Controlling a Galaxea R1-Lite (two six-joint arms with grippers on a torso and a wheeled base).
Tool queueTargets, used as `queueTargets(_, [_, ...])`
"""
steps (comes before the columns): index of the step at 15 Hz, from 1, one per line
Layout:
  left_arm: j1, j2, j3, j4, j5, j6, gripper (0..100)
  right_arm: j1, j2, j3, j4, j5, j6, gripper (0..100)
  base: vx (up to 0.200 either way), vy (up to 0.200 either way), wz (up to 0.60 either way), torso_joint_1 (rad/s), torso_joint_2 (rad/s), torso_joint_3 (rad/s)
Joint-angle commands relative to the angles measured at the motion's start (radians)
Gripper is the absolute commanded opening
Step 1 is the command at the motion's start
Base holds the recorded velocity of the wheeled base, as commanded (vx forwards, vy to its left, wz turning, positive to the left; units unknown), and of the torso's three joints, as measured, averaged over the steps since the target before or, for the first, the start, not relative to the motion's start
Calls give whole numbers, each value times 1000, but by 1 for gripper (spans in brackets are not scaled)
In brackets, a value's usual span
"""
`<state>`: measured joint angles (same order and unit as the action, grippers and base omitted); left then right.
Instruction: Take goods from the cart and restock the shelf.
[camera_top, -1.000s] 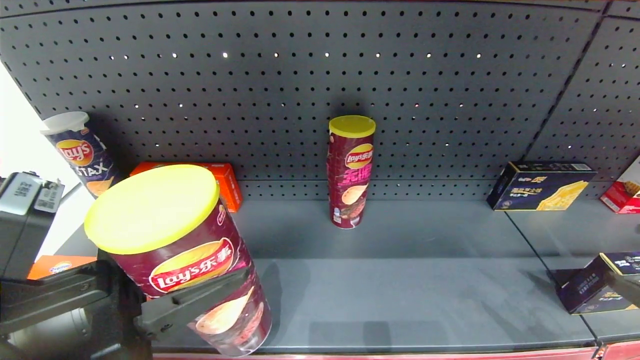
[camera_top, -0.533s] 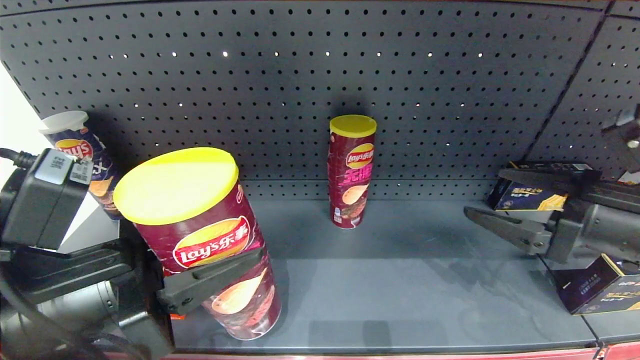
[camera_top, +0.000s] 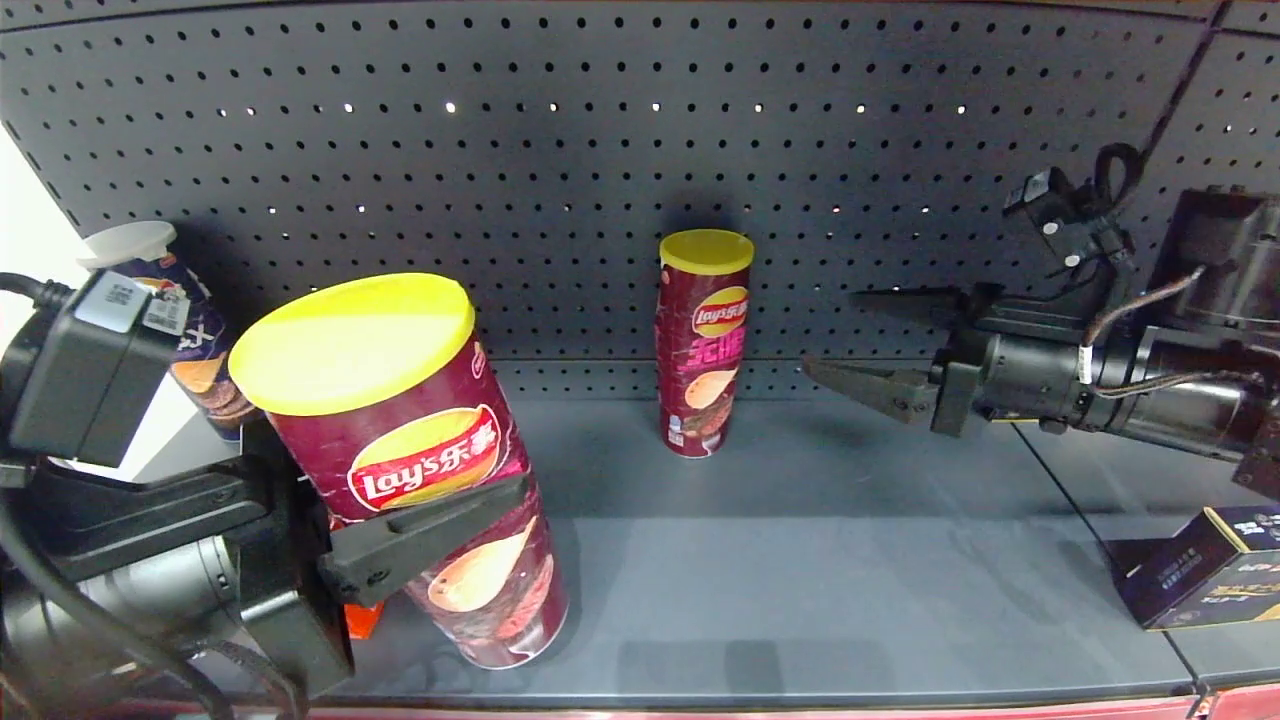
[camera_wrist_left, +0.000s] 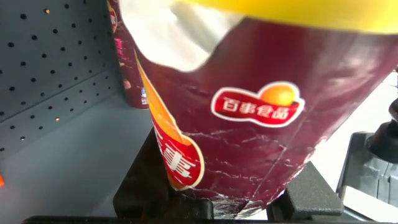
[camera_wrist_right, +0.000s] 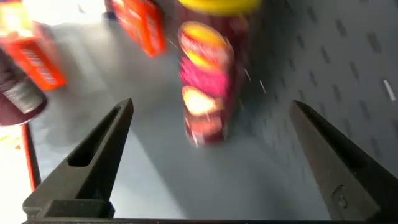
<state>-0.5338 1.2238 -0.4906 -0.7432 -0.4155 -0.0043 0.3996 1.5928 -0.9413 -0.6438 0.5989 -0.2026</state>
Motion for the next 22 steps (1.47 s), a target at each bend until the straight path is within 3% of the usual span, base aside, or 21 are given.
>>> queueTargets(1, [12,-1,-13,-1,0,0,0,-59,127,-8,-125,147,-28,100,0,0,0,0,0,0])
queueTargets(5, [14,-3,-14,-1,1,-2,0,-57,207,-16,-195,251,-26,100,0,0,0,0,0,0])
queueTargets(16, [14,-3,-17,-1,1,-2,0,-15,374,-165,-188,255,-24,100,0,0,0,0,0,0])
queueTargets(22, [15,-1,-16,-1,3,-2,0,-4,404,-280,-68,255,-23,100,0,0,0,0,0,0])
